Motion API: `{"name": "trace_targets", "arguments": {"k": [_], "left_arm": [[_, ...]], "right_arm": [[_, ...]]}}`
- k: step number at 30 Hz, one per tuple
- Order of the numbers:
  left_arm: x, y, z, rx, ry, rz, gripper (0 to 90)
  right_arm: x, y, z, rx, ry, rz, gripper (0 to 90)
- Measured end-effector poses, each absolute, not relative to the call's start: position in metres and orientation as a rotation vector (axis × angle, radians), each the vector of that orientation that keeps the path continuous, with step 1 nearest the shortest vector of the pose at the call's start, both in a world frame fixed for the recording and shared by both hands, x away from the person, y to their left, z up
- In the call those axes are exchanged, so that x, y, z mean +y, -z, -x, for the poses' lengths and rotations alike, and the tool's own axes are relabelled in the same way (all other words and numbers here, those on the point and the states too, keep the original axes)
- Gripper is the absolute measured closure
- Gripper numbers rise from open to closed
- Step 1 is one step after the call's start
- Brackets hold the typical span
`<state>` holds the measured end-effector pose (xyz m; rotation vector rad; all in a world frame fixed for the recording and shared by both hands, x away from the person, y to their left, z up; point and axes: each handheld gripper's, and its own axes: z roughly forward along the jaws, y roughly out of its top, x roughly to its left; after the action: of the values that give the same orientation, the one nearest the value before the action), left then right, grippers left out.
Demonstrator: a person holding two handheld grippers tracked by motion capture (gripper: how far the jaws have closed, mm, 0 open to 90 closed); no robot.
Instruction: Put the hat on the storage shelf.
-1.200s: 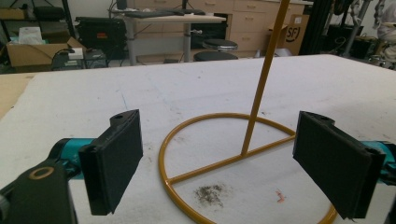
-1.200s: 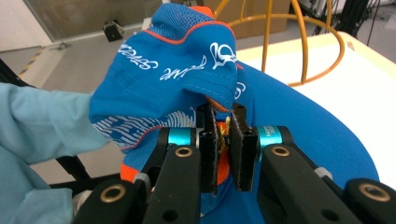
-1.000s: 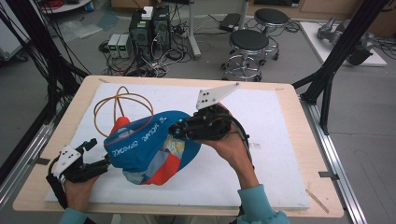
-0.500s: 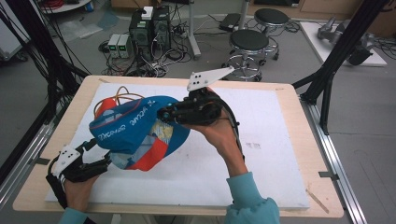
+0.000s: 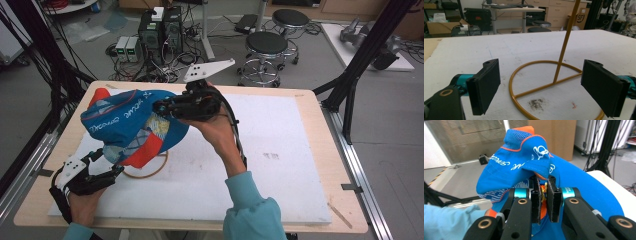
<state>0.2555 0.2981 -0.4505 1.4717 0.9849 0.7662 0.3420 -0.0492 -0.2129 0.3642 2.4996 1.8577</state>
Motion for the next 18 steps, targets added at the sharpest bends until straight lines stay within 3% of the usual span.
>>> {"name": "trace_targets", "arguments": {"k": [18], "left_arm": [[0.298, 0.450, -0.256, 0.991, -0.758, -1.474, 16.2]], "right_arm": [[-0.009, 0.220, -0.368, 2.444, -1.852, -0.462, 84.2]]}}
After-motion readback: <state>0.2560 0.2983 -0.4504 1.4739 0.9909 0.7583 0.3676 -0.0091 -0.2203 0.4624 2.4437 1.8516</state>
